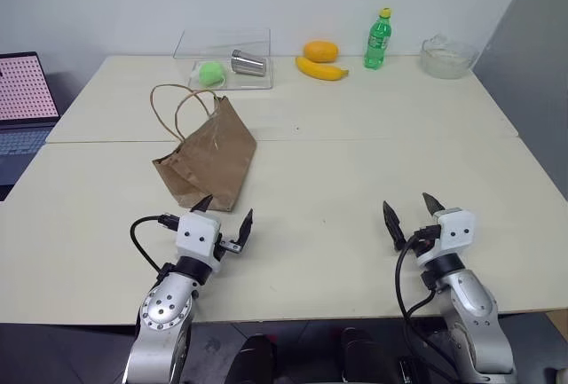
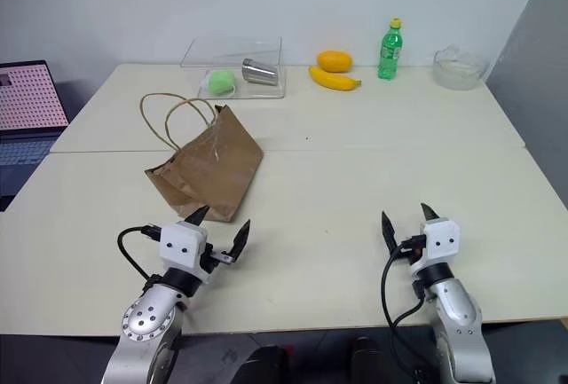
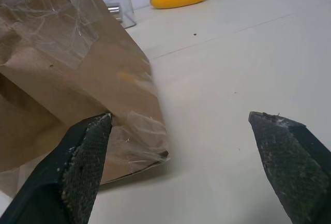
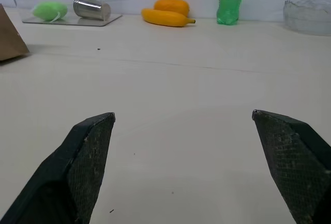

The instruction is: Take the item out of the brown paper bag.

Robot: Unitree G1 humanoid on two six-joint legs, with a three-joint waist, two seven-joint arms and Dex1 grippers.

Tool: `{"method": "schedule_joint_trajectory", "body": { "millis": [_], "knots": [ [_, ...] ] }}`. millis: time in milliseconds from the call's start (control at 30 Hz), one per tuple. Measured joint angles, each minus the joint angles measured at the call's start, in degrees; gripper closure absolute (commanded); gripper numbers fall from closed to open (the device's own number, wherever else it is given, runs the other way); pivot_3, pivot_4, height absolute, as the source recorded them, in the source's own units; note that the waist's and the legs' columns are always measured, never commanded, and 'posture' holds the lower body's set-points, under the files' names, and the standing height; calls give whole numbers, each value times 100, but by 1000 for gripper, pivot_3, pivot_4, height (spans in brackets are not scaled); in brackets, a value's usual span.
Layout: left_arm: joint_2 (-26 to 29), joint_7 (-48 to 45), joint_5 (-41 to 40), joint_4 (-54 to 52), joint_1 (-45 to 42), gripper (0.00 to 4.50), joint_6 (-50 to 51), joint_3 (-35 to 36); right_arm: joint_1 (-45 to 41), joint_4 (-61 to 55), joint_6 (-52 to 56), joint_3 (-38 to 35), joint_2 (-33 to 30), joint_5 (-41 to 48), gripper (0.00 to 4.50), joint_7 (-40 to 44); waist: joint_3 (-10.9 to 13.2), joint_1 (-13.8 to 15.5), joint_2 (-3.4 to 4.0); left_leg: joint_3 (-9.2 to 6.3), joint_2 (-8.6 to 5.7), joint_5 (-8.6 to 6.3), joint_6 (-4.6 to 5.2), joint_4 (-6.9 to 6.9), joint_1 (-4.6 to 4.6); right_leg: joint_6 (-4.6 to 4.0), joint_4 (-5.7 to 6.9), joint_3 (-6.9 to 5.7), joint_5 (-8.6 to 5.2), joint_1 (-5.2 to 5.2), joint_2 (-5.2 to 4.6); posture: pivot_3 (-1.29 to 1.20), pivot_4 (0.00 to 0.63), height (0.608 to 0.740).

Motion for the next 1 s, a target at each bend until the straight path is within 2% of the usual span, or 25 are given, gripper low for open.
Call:
{"method": "schedule_joint_trajectory", "body": {
  "millis": [200,300,367,533,733,900,1000],
  "knots": [
    [195,15,-176,-651,68,36,290,414,-62,4,-87,214,-245,-35,0,359,1,-6,-2,0,2,0,0,0,0,0,-1,-2,0,0,0,0,150,740],
    [436,-125,-750,-1145,11,36,702,961,-208,0,-89,372,-410,-32,0,649,1,-5,-1,0,2,0,0,-1,1,0,-1,-2,-1,0,1,0,150,740],
    [567,-278,-1436,-1318,-186,36,1113,1289,-336,-39,-70,483,-496,43,0,845,1,-3,-1,-2,2,0,0,-1,0,0,-1,-3,0,2,0,0,150,740],
    [885,-258,-2510,-1362,-797,36,1900,1930,-710,-424,311,705,-864,413,0,1412,2,-5,-2,-3,1,0,0,0,0,-1,0,-5,0,0,1,0,150,740],
    [1622,-396,-3076,-438,-1728,36,2532,2424,-1507,-863,1313,712,-1203,1087,0,1747,3,-6,-5,-7,1,1,-1,0,1,-1,2,-8,1,1,5,0,150,740],
    [2548,-1136,-3290,791,-2592,36,3004,2368,-2057,-1114,2131,698,-1443,1531,0,1811,5,-10,-7,-13,1,1,-1,-8,-5,-2,2,-12,1,-7,7,0,150,740],
    [2814,-1482,-3293,1377,-3207,36,3097,2220,-2229,-1364,2505,702,-1605,1770,0,1890,5,-6,-7,-13,-1,1,-1,-20,-5,-2,-6,-13,2,-7,4,0,150,740]
  ]
}}
